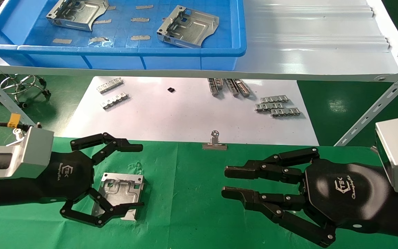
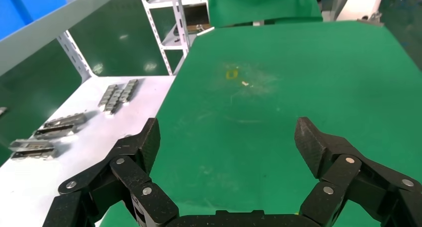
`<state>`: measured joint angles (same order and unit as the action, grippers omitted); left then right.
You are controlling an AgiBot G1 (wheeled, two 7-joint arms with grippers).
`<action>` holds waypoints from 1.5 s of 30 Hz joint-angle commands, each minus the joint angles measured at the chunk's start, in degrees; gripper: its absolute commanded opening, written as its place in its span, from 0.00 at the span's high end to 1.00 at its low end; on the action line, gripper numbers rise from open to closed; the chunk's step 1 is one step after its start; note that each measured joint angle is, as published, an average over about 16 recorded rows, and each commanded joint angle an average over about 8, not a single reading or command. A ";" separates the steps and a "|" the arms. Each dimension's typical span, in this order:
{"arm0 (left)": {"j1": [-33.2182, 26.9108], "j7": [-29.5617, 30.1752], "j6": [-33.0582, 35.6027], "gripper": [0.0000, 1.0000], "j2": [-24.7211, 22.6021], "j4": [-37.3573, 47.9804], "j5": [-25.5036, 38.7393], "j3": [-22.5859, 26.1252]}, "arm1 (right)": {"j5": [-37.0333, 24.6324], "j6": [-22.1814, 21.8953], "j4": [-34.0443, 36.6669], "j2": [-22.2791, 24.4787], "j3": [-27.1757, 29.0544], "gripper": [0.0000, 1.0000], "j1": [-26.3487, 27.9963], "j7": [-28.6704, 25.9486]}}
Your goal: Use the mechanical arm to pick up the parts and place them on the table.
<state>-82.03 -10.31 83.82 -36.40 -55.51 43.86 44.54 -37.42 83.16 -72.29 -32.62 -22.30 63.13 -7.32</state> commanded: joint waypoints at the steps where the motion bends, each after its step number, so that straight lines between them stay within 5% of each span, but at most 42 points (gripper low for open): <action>1: 0.88 0.90 0.08 0.00 0.06 -0.78 -0.09 -1.22 | 0.00 0.00 0.00 0.00 0.00 0.00 0.00 0.00; 45: 19.63 20.21 1.79 0.00 1.32 -17.34 -1.91 -27.36 | 0.01 -0.01 0.00 0.01 -0.01 0.00 0.00 0.01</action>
